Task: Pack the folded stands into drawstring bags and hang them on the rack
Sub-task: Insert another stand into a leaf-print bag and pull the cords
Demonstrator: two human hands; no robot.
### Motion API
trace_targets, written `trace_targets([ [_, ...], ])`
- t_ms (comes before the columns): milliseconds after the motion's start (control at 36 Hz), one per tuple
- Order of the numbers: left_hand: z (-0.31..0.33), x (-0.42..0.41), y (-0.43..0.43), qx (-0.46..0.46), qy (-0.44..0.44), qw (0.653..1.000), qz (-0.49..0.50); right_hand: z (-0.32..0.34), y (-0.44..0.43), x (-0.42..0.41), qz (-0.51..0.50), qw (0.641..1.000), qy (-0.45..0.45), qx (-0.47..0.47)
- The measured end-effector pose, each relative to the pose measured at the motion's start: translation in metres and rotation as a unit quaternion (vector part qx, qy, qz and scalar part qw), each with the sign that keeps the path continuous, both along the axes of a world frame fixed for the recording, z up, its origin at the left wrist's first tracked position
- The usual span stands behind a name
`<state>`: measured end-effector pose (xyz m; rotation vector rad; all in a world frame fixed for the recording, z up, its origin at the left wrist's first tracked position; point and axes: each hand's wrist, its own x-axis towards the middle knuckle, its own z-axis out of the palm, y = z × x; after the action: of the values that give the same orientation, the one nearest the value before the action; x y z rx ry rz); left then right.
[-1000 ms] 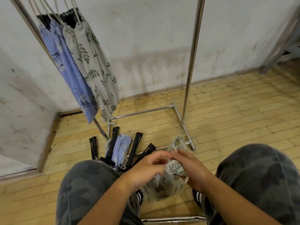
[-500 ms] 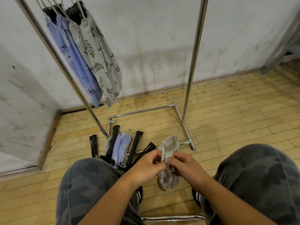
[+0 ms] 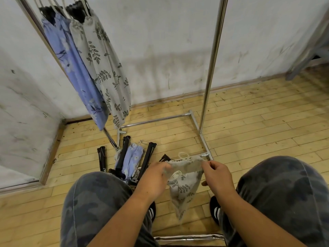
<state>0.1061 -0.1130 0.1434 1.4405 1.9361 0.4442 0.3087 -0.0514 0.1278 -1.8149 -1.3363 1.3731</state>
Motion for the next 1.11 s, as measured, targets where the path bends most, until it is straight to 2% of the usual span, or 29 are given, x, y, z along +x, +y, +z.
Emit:
trace_targets([
  [139, 0.004, -0.002, 0.001, -0.046, 0.03, 0.998, -0.02, 0.003, 0.002, 0.0, -0.019, 1.0, -0.013, -0.009],
  [361, 0.003, -0.007, 0.005, -0.058, -0.097, 0.99, 0.079, 0.007, 0.005, 0.003, -0.074, 0.996, -0.004, -0.047],
  [500, 0.006, -0.002, 0.004, -0.012, -0.138, 0.99, 0.035, 0.008, 0.007, 0.002, -0.088, 0.992, 0.049, -0.076],
  [583, 0.01, 0.0, 0.003, -0.023, -0.108, 0.994, 0.003, 0.013, 0.006, 0.0, -0.096, 0.986, 0.104, -0.093],
  [722, 0.012, 0.002, 0.001, -0.035, -0.105, 0.994, -0.02, 0.011, 0.008, -0.001, -0.113, 0.979, 0.162, -0.045],
  [806, 0.007, 0.001, 0.003, -0.043, -0.101, 0.994, -0.029, 0.016, 0.005, -0.002, -0.063, 0.982, 0.176, 0.024],
  [889, 0.004, 0.001, 0.004, -0.046, -0.111, 0.992, -0.04, 0.022, -0.003, -0.008, 0.032, 0.98, 0.187, 0.066],
  [1028, 0.009, 0.003, 0.002, -0.05, -0.132, 0.989, -0.035, 0.005, -0.013, -0.011, 0.243, 0.964, 0.065, 0.087],
  [1111, 0.011, 0.003, 0.002, -0.046, -0.145, 0.988, -0.031, 0.002, -0.016, -0.011, 0.316, 0.942, 0.017, 0.107],
])
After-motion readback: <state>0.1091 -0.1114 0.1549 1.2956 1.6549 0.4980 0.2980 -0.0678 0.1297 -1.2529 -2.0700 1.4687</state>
